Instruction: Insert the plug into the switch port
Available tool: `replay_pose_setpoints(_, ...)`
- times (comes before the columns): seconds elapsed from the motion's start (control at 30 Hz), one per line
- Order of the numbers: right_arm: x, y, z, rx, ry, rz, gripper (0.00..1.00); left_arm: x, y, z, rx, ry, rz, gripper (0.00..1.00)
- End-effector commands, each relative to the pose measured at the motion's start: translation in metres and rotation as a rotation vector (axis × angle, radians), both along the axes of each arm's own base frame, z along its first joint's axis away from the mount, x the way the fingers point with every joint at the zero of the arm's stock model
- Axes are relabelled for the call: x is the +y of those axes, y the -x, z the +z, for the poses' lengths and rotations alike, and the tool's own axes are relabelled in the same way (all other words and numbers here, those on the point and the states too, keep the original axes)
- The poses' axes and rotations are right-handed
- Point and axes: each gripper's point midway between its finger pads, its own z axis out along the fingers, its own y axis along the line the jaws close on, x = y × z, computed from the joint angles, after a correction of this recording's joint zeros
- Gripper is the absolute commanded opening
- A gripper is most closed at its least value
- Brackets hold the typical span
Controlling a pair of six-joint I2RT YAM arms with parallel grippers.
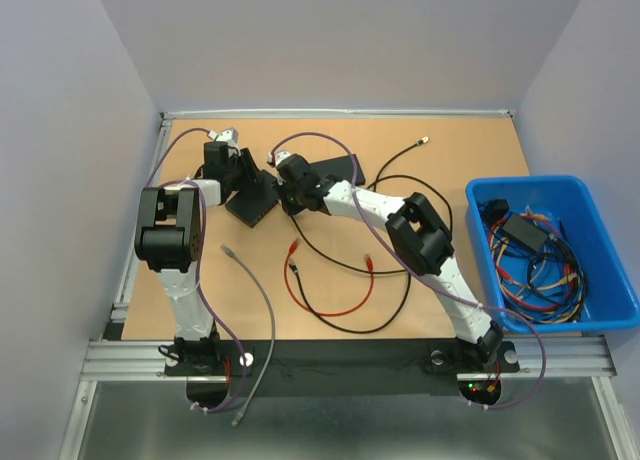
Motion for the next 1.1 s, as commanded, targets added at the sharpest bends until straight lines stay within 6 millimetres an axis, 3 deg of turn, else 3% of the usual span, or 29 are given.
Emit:
replay_pose_setpoints(0.0,0.04,0.003,0.042,-0.077,-0.118,0.046,0.0,-0.02,0.007,-0.002,0.037,0.02,-0.059,0.56)
replay_pose_setpoints(0.33,0.048,0.012,0.047,-0.071,-0.129,0.048,0.0,-0.019,0.007,0.0,0.032,0.021,-0.053,0.56)
replay_pose_setpoints(0.7,0.019,0.023,0.029,-0.049,-0.058,-0.007,0.01,-0.019,0.007,0.0,0.031,0.022,-0.052,0.56)
replay_pose_setpoints(1.07,0.011,0.02,0.043,-0.085,-0.047,-0.034,0.0,-0.02,0.007,0.0,0.031,0.023,-0.053,0.56)
